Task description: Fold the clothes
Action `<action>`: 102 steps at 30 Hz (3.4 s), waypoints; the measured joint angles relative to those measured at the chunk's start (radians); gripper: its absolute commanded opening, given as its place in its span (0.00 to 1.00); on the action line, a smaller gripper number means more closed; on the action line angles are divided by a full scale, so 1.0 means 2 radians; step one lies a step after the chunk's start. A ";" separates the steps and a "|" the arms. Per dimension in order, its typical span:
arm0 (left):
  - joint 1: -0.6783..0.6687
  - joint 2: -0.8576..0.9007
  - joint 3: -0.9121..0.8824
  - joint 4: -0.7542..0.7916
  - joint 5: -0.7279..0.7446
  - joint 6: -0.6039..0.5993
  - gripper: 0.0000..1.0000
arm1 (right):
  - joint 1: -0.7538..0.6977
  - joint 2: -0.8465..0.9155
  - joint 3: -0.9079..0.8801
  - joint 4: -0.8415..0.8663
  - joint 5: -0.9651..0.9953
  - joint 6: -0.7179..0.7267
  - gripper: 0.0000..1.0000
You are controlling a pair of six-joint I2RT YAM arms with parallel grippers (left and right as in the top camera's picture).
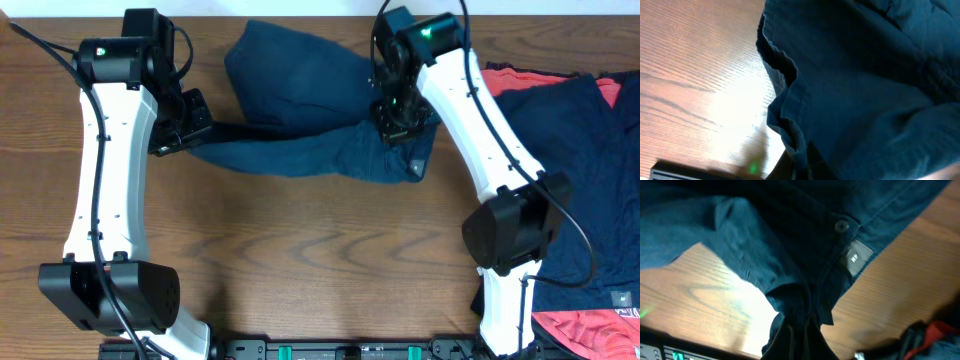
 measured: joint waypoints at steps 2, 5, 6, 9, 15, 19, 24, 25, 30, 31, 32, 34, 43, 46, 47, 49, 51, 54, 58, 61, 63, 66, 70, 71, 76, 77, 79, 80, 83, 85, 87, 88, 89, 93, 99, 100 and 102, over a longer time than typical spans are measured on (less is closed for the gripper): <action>0.000 0.000 -0.003 -0.001 0.000 0.000 0.06 | 0.000 0.000 -0.027 0.016 -0.010 0.000 0.01; 0.000 -0.002 -0.023 0.000 0.000 0.000 0.06 | 0.000 0.000 -0.072 0.046 -0.027 0.000 0.01; 0.000 -0.003 -0.034 0.000 0.000 0.000 0.06 | 0.000 0.000 -0.085 0.053 -0.031 0.000 0.01; 0.000 -0.004 -0.074 0.004 0.000 0.000 0.06 | 0.000 0.000 -0.119 0.072 -0.041 0.000 0.01; 0.000 -0.005 -0.183 0.048 0.003 0.000 0.06 | 0.000 0.000 -0.152 0.090 -0.050 0.002 0.01; 0.000 -0.005 -0.236 0.081 0.024 0.000 0.06 | 0.000 0.000 -0.153 0.100 -0.049 0.007 0.01; -0.013 -0.005 -0.270 0.092 0.044 0.000 0.06 | 0.000 0.000 -0.154 0.126 -0.040 0.020 0.01; -0.020 -0.005 -0.273 0.091 0.045 0.000 0.06 | 0.000 0.000 -0.154 0.131 -0.039 0.023 0.01; -0.068 -0.005 -0.274 0.092 0.052 -0.002 0.06 | -0.012 0.000 -0.154 0.154 -0.036 0.036 0.01; -0.079 -0.005 -0.274 0.093 0.053 -0.004 0.06 | -0.018 0.000 -0.154 0.156 -0.036 0.040 0.01; -0.090 -0.005 -0.274 0.093 0.053 -0.008 0.06 | -0.024 0.000 -0.154 0.157 -0.036 0.042 0.01; -0.113 -0.005 -0.274 0.098 0.054 -0.015 0.06 | -0.038 0.000 -0.154 0.159 -0.036 0.047 0.01; -0.170 -0.005 -0.274 0.115 0.057 -0.050 0.06 | -0.114 0.000 -0.154 0.175 -0.029 0.056 0.01; -0.182 -0.005 -0.274 0.118 0.060 -0.056 0.06 | -0.147 0.000 -0.154 0.186 -0.023 0.060 0.01; -0.186 -0.005 -0.274 0.121 0.062 -0.059 0.06 | -0.159 0.000 -0.154 0.190 -0.022 0.060 0.01; -0.195 -0.005 -0.274 0.134 0.066 -0.063 0.06 | -0.180 0.000 -0.154 0.195 -0.023 0.059 0.01; -0.201 -0.005 -0.274 0.160 0.068 -0.066 0.06 | -0.196 0.000 -0.154 0.195 -0.022 0.052 0.01; -0.202 -0.005 -0.274 0.211 0.066 -0.069 0.06 | -0.202 -0.001 -0.154 0.196 -0.019 0.043 0.01; -0.200 -0.005 -0.275 0.254 0.051 -0.075 0.06 | -0.187 -0.019 -0.155 0.201 -0.008 0.032 0.01; -0.200 -0.005 -0.275 0.263 0.026 -0.078 0.06 | -0.164 -0.056 -0.155 0.205 0.010 0.028 0.01; -0.200 -0.005 -0.275 0.264 0.004 -0.079 0.06 | -0.144 -0.090 -0.155 0.210 0.026 0.026 0.01; -0.200 -0.010 -0.275 0.277 -0.032 -0.079 0.06 | -0.117 -0.137 -0.155 0.218 0.049 0.024 0.01; -0.200 -0.042 -0.275 0.309 -0.084 -0.079 0.06 | -0.097 -0.179 -0.154 0.219 0.067 0.024 0.01; -0.200 -0.054 -0.275 0.319 -0.096 -0.079 0.06 | -0.097 -0.184 -0.154 0.217 0.070 0.024 0.01; -0.191 -0.112 -0.275 0.349 -0.144 -0.077 0.06 | -0.098 -0.184 -0.154 0.199 0.082 0.030 0.01; -0.188 -0.121 -0.275 0.352 -0.152 -0.077 0.06 | -0.098 -0.184 -0.154 0.198 0.083 0.032 0.01; -0.182 -0.134 -0.275 0.355 -0.162 -0.076 0.06 | -0.098 -0.184 -0.154 0.197 0.084 0.036 0.01; -0.178 -0.141 -0.275 0.354 -0.167 -0.076 0.06 | -0.098 -0.184 -0.154 0.196 0.085 0.038 0.01; -0.174 -0.156 -0.275 0.349 -0.174 -0.075 0.06 | -0.098 -0.184 -0.154 0.195 0.087 0.044 0.01; -0.174 -0.166 -0.275 0.341 -0.179 -0.075 0.06 | -0.097 -0.184 -0.154 0.195 0.087 0.047 0.01; -0.174 -0.178 -0.275 0.339 -0.186 -0.075 0.06 | -0.097 -0.184 -0.154 0.199 0.091 0.050 0.01; -0.174 -0.184 -0.275 0.340 -0.190 -0.074 0.06 | -0.095 -0.184 -0.154 0.202 0.095 0.051 0.01; -0.174 -0.191 -0.275 0.341 -0.195 -0.073 0.06 | -0.093 -0.184 -0.154 0.207 0.102 0.052 0.01; -0.174 -0.229 -0.275 0.341 -0.202 -0.064 0.06 | -0.077 -0.184 -0.154 0.215 0.125 0.052 0.01; -0.186 -0.289 -0.275 0.312 -0.210 -0.061 0.06 | -0.049 -0.185 -0.154 0.216 0.147 0.060 0.01; -0.190 -0.296 -0.275 0.307 -0.211 -0.061 0.06 | -0.045 -0.187 -0.154 0.216 0.153 0.062 0.01; -0.204 -0.310 -0.275 0.298 -0.218 -0.062 0.06 | -0.036 -0.193 -0.154 0.220 0.165 0.065 0.01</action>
